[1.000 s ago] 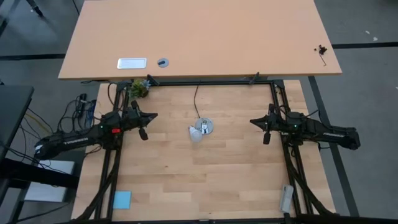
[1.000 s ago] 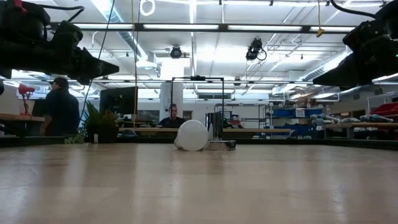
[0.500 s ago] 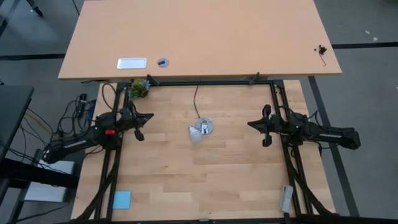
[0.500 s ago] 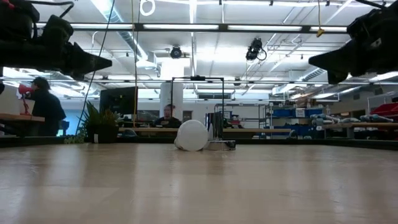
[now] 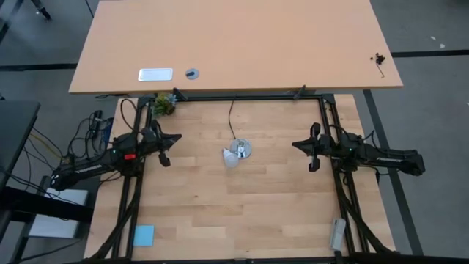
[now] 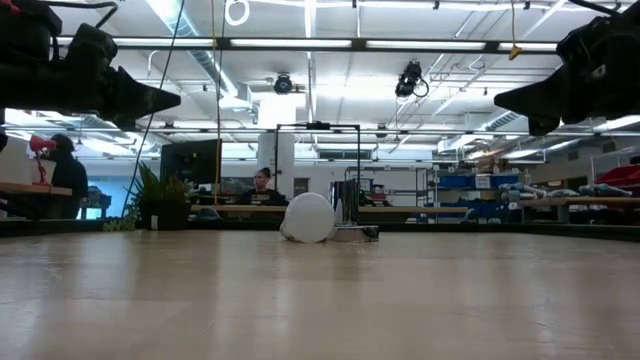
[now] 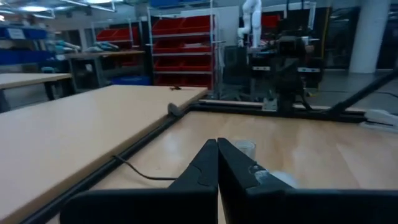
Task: Screw lightbulb
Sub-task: Return to Home Position
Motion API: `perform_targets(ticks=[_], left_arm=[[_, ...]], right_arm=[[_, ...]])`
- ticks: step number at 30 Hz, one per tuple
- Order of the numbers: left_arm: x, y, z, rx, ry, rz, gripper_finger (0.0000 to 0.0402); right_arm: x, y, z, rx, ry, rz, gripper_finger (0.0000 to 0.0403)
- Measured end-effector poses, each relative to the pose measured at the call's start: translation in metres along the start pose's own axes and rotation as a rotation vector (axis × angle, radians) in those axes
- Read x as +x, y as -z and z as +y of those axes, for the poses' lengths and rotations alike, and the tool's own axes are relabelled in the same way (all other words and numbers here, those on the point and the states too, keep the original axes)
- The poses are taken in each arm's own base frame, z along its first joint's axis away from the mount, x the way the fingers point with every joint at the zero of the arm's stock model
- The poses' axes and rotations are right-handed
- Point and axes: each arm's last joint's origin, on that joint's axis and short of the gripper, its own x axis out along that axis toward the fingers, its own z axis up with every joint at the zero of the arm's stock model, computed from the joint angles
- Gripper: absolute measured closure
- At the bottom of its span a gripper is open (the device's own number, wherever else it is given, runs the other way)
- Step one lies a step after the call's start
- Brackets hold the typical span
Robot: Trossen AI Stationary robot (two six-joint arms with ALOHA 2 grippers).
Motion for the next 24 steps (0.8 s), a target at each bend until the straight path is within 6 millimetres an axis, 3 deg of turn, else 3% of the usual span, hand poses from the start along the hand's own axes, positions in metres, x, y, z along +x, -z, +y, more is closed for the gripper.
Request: perform_targets(ticks=[24], left_arm=[[0.0000, 0.0038, 0.0008, -0.025, -0.029, 0.039, 0.0397]], right_arm=[[0.0008, 0.0003, -0.0011, -0.054, 0.032, 0.007, 0.0380]])
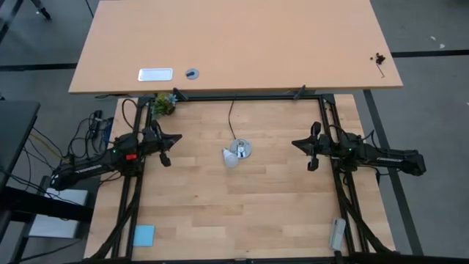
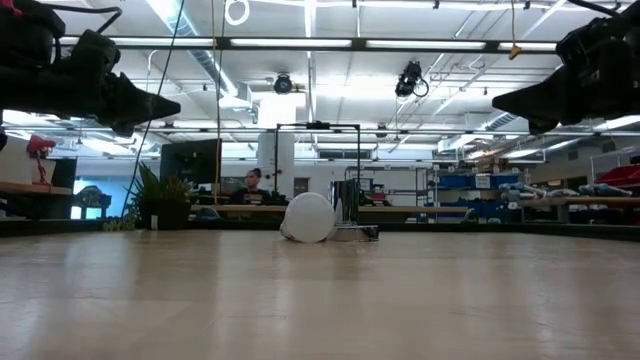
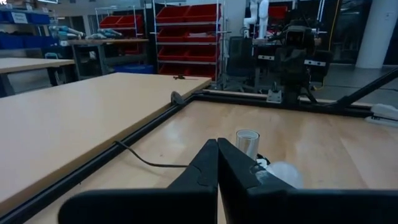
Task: Screw lightbulb
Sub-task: Return to Home Position
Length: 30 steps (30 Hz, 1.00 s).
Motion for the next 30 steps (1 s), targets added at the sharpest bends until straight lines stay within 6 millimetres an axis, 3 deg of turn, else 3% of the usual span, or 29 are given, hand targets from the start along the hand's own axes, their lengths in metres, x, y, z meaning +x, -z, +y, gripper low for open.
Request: perform_targets(ticks=[9, 30], left_arm=[[0.0000, -0.0004, 0.0000, -0.002, 0.000, -0.004, 0.0396], [0.0000, -0.0003, 0.0000, -0.001, 0.001, -0.004, 0.0396]], right_arm=[[0.0000, 0.0000, 0.0000, 0.157, 0.000, 0.000, 0.0381], [0.0000, 0.0000, 0.0000, 0.157, 0.000, 0.000, 0.0382]])
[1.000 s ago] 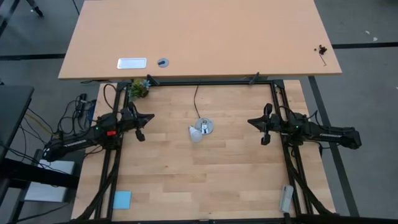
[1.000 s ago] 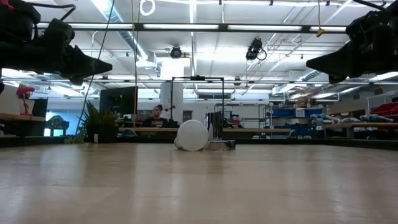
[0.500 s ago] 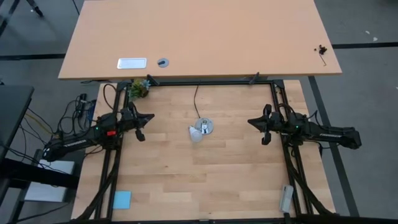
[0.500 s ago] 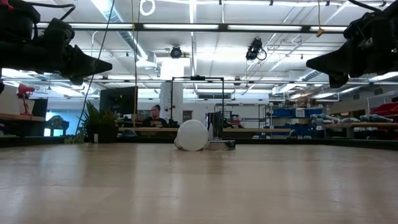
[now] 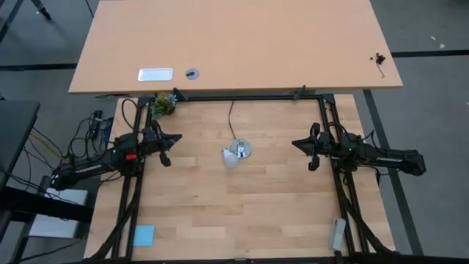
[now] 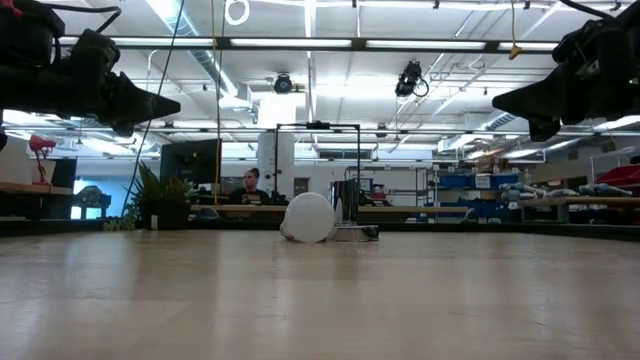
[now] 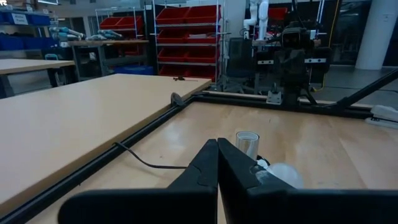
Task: Screw lightbulb
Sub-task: Return to Home Position
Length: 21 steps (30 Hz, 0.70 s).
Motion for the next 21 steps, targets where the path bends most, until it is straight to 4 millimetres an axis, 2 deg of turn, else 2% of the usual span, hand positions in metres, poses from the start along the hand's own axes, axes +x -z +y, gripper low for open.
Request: perform_targets(ticks=[21], left_arm=[[0.0000, 0.0002, 0.0000, 0.000, 0.000, 0.001, 0.0396]], right_arm=[[0.0000, 0.0000, 0.0000, 0.000, 0.000, 0.000, 0.0379]])
